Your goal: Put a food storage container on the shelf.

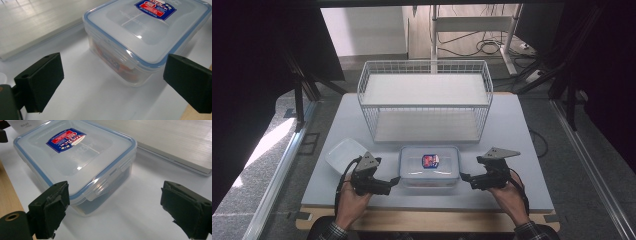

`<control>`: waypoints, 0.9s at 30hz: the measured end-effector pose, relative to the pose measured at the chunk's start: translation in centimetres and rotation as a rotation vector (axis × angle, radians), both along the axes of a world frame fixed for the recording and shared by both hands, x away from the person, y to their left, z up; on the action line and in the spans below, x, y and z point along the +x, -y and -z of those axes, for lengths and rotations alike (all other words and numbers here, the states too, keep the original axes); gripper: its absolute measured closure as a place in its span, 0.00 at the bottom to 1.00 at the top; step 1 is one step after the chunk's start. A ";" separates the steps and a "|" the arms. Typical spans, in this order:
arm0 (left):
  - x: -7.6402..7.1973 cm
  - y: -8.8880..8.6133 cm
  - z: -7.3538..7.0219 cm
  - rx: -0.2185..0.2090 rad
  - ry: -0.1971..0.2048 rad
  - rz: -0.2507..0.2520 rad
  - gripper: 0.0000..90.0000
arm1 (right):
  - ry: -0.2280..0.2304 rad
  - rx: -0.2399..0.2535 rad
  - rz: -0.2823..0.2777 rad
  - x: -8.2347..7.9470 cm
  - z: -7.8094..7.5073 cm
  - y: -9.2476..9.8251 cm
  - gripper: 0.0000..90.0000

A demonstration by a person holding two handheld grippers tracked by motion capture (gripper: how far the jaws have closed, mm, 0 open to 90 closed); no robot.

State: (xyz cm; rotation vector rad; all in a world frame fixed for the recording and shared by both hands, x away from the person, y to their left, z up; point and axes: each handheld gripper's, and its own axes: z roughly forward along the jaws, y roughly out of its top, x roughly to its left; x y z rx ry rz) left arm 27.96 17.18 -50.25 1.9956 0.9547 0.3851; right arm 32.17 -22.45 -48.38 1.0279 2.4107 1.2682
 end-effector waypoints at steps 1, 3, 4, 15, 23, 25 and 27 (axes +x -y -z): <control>0.1 0.1 0.0 0.007 -0.012 0.001 0.04 | -0.007 0.003 0.002 0.1 0.0 0.0 0.09; 0.3 0.3 -0.1 0.014 -0.044 0.014 0.04 | -0.020 0.004 0.003 0.2 0.0 0.0 0.09; 0.4 0.3 -0.2 0.009 -0.054 0.018 0.04 | -0.025 0.005 0.006 0.2 0.0 0.0 0.09; 2.6 0.5 -1.1 -0.066 -0.144 0.047 0.06 | -0.051 -0.019 0.031 0.7 -1.0 -1.2 0.06; 5.0 0.9 -0.4 -0.138 -0.253 0.081 0.06 | -0.204 0.062 -0.018 2.9 -0.3 -1.9 0.10; 5.6 1.2 -0.1 -0.125 -0.272 0.096 0.05 | -0.216 0.056 -0.023 3.1 -0.2 -2.1 0.10; 6.1 1.8 0.4 -0.116 -0.309 0.126 0.04 | -0.258 0.047 -0.034 3.7 0.4 -2.7 0.10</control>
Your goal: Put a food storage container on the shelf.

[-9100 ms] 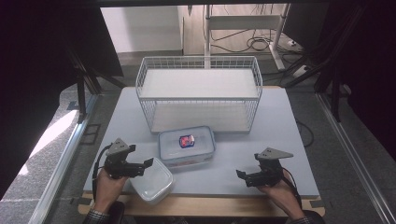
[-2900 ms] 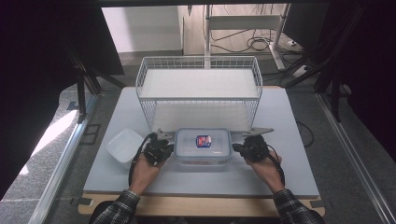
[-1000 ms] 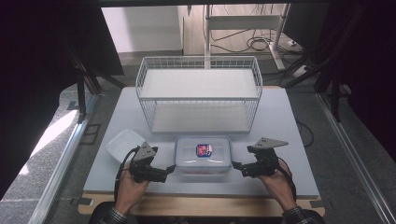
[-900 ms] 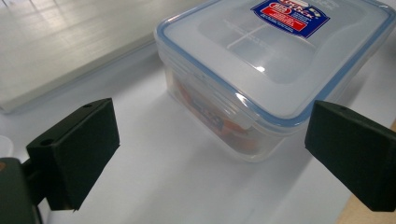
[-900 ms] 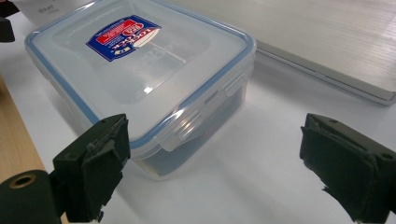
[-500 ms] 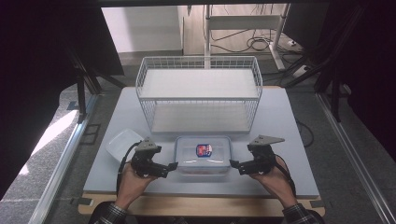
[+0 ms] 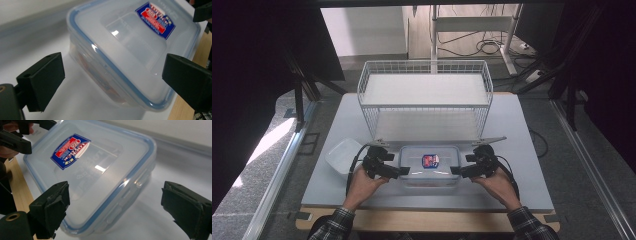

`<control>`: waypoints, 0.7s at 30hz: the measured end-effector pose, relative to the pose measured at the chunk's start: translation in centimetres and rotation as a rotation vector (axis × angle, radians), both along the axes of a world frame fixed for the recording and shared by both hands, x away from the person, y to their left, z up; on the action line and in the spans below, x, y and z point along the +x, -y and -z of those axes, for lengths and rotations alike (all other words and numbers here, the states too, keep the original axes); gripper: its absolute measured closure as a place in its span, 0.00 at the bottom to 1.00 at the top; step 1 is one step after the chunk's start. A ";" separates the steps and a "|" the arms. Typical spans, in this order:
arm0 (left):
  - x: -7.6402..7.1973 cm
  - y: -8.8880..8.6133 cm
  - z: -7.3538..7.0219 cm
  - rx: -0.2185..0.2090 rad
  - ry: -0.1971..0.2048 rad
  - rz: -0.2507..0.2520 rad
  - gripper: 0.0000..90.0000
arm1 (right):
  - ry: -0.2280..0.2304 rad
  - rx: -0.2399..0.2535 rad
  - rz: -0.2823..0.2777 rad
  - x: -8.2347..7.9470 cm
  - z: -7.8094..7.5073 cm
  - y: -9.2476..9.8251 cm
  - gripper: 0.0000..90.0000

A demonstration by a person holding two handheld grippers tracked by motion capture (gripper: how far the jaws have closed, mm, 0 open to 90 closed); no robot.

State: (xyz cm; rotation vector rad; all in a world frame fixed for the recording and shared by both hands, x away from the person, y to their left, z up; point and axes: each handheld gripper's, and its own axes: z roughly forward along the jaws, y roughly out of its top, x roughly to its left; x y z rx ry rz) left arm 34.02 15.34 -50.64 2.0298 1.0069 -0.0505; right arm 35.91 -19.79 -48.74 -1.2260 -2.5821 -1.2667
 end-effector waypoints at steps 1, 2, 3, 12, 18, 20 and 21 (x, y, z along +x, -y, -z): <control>0.1 0.2 0.2 -0.019 -0.022 0.011 0.03 | -0.023 0.006 -0.007 0.2 0.2 -0.1 0.09; 0.1 0.2 0.2 -0.019 -0.022 0.011 0.03 | -0.023 0.006 -0.007 0.2 0.2 -0.1 0.09; 0.3 0.5 0.4 -0.040 -0.051 0.035 0.03 | -0.075 0.035 -0.026 0.5 0.6 -0.3 0.10; 0.3 0.9 0.5 -0.047 -0.106 0.050 0.03 | -0.187 0.090 -0.034 1.1 1.1 -0.4 0.17; -1.3 0.7 -0.8 0.016 -0.031 0.047 0.18 | -0.190 0.101 -0.003 0.3 0.2 0.3 0.33; -1.8 0.2 -0.9 -0.004 -0.019 0.038 0.22 | -0.181 0.108 0.008 -0.3 -0.1 0.5 0.38; -2.0 -0.1 -1.0 -0.023 -0.020 0.030 0.27 | -0.179 0.113 0.013 -0.4 -0.2 0.6 0.40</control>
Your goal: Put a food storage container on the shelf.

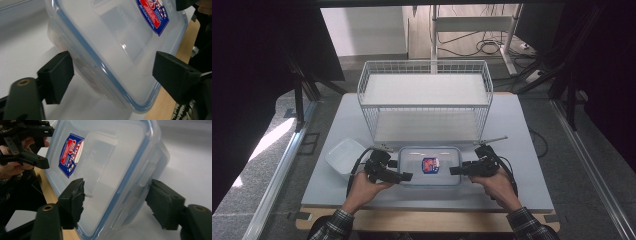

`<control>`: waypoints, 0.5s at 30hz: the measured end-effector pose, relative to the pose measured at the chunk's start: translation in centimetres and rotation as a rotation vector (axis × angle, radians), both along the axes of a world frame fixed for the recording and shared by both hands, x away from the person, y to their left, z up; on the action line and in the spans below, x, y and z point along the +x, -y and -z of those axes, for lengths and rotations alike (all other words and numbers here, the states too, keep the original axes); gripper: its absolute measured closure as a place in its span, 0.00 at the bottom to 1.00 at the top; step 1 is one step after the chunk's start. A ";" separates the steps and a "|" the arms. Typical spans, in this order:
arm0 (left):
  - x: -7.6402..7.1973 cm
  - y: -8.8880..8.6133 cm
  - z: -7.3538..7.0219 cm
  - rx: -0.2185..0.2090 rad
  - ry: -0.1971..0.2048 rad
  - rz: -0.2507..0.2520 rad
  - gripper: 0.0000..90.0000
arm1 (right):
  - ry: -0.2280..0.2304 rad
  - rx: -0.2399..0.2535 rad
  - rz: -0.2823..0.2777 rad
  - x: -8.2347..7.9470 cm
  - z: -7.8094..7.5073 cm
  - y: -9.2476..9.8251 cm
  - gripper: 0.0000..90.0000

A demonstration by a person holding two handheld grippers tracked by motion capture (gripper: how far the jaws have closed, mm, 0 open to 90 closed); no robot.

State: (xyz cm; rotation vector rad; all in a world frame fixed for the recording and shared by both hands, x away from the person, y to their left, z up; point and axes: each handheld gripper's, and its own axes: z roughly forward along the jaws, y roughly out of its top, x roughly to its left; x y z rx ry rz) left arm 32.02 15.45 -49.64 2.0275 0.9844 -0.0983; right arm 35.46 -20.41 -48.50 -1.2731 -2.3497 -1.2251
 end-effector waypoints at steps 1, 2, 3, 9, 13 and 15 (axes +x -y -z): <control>-0.2 -0.3 0.0 -0.021 0.006 -0.004 0.32 | 0.008 0.003 -0.003 -0.2 -0.1 0.2 0.43; -0.4 -0.7 0.0 -0.043 0.010 -0.006 0.37 | 0.015 0.010 -0.003 -0.4 -0.2 0.3 0.45; -0.4 -0.7 0.0 -0.043 0.010 -0.006 0.42 | 0.015 0.010 -0.003 -0.4 -0.2 0.3 0.45; -2.1 -1.3 0.0 -0.085 0.044 -0.031 0.52 | 0.071 0.022 -0.009 -2.0 -0.7 0.9 0.53; -2.3 -1.3 0.2 -0.096 0.065 -0.035 0.52 | 0.109 0.016 -0.012 -2.6 -0.7 0.8 0.53; -2.1 -1.4 0.4 -0.109 0.062 -0.028 0.51 | 0.111 0.015 -0.011 -2.8 -0.6 0.9 0.53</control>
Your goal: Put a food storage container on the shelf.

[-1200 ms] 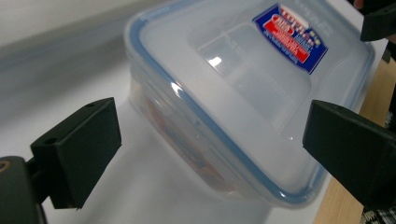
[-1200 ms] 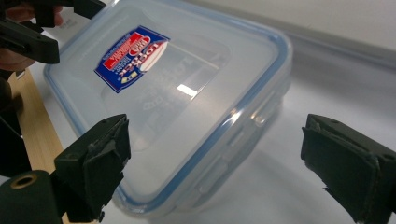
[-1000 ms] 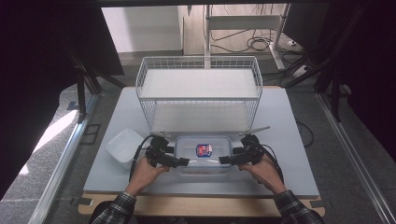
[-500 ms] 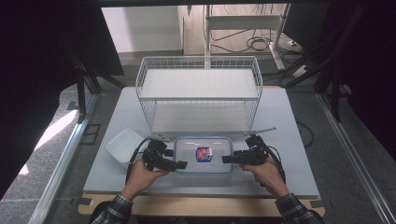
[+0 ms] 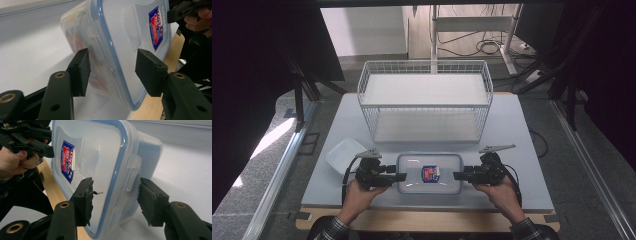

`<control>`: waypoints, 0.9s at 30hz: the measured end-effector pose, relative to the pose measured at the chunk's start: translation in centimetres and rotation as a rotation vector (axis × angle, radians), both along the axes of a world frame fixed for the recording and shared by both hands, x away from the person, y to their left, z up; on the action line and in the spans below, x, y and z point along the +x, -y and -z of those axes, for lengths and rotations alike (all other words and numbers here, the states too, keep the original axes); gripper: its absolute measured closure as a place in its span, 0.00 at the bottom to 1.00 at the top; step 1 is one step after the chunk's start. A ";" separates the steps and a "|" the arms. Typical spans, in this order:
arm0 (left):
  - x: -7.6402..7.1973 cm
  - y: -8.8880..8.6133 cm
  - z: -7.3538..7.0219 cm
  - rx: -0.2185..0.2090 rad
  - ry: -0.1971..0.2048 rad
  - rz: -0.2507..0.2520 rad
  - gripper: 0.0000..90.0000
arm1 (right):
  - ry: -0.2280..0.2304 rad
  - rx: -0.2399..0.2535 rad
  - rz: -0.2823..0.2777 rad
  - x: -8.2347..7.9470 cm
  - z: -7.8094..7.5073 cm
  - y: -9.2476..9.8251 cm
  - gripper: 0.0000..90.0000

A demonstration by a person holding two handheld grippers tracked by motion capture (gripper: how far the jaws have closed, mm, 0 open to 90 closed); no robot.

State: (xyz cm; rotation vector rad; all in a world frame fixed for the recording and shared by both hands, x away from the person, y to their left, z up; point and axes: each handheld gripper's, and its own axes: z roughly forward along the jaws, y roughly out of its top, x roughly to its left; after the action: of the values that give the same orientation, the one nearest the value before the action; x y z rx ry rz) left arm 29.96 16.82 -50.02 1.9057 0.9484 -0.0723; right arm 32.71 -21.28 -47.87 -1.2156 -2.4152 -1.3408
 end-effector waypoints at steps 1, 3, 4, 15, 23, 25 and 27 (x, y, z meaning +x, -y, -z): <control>0.1 -0.1 0.1 -0.008 -0.003 0.003 0.51 | 0.001 0.000 0.001 0.0 0.0 0.0 0.53; 0.4 -0.2 0.2 -0.017 -0.004 0.007 0.50 | 0.001 -0.001 0.005 -0.1 0.1 0.0 0.53; 0.5 -0.2 0.3 -0.014 -0.006 0.010 0.50 | 0.001 -0.003 0.005 -0.1 0.1 0.0 0.52; 1.2 -0.6 0.9 -0.073 -0.081 0.030 0.51 | -0.008 -0.004 0.015 -0.1 0.2 0.0 0.52; 0.7 -0.9 0.6 -0.097 -0.111 0.003 0.58 | -0.046 0.026 0.068 -0.5 0.0 -0.1 0.55; 0.6 -0.9 0.5 -0.098 -0.115 -0.015 0.59 | -0.029 0.021 0.083 -0.7 -0.1 -0.3 0.55; 0.6 -0.9 0.5 -0.099 -0.116 -0.022 0.59 | -0.022 0.027 0.091 -0.7 -0.1 -0.3 0.55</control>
State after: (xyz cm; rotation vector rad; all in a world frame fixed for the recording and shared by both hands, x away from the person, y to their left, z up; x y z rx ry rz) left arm 30.54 17.72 -50.54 1.8152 1.0242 -0.2156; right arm 32.05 -21.00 -47.77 -1.3405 -2.3454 -1.3716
